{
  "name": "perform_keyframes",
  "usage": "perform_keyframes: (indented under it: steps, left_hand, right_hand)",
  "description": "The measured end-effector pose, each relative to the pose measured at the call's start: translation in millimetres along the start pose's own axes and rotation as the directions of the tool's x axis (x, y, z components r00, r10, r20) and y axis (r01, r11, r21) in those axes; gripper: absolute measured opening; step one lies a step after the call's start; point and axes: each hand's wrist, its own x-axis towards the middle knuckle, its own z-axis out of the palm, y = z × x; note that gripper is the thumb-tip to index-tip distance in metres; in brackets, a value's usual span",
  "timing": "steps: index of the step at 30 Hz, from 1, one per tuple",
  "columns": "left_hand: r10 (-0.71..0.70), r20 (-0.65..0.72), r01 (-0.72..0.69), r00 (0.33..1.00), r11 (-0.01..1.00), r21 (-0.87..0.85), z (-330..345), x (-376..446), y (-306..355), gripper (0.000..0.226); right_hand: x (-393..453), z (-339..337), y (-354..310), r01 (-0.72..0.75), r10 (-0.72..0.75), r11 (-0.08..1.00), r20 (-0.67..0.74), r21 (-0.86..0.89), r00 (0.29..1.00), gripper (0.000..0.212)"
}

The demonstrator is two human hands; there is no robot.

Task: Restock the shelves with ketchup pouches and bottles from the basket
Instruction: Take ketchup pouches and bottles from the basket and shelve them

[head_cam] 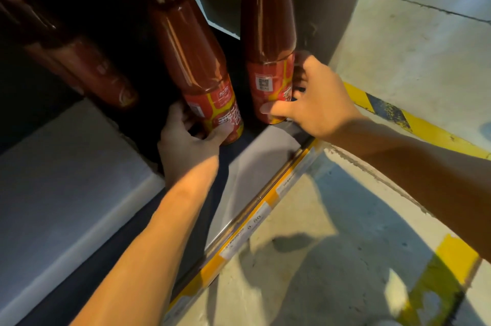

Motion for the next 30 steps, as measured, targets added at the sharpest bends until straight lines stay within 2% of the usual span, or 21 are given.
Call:
perform_keyframes:
  steps: [5,9,14,17,19,24,30]
  left_hand:
    - [-0.004,0.000,0.004,1.000,1.000,0.016,8.7,16.5,6.7,0.064]
    - [0.001,0.014,-0.002,1.000,0.999,0.042,12.0,33.5,11.1,0.065]
    - [-0.002,0.017,0.001,1.000,0.999,0.048,14.4,50.1,10.5,0.062]
    - [-0.001,0.026,0.000,1.000,0.999,0.050,14.5,54.8,6.7,0.062]
    - [0.008,0.027,-0.010,1.000,0.999,0.052,14.4,56.6,4.7,0.060]
    - [0.010,0.031,-0.011,0.999,0.998,0.055,15.5,62.9,5.4,0.061]
    - [-0.015,0.037,0.012,0.999,0.998,0.064,15.9,79.6,11.6,0.062]
  right_hand:
    - [8.1,10.7,-4.9,0.026,-0.029,0.998,-0.059,-0.062,0.998,0.091]
    - [29.3,20.7,-13.1,0.059,-0.060,0.998,-0.034,-0.024,0.998,0.092]
    - [47.2,25.3,-12.7,0.055,-0.056,0.987,-0.001,-0.151,0.998,0.092]
    - [39.2,25.9,0.9,0.056,-0.052,0.995,0.061,-0.080,0.997,0.082]
    - [37.3,25.8,6.3,0.052,-0.049,0.997,0.051,-0.059,0.998,0.076]
    - [57.1,26.6,-0.2,0.059,-0.038,0.951,0.077,-0.305,0.996,0.076]
    - [79.2,36.3,-6.0,0.074,-0.054,0.931,0.065,-0.358,0.996,0.071]
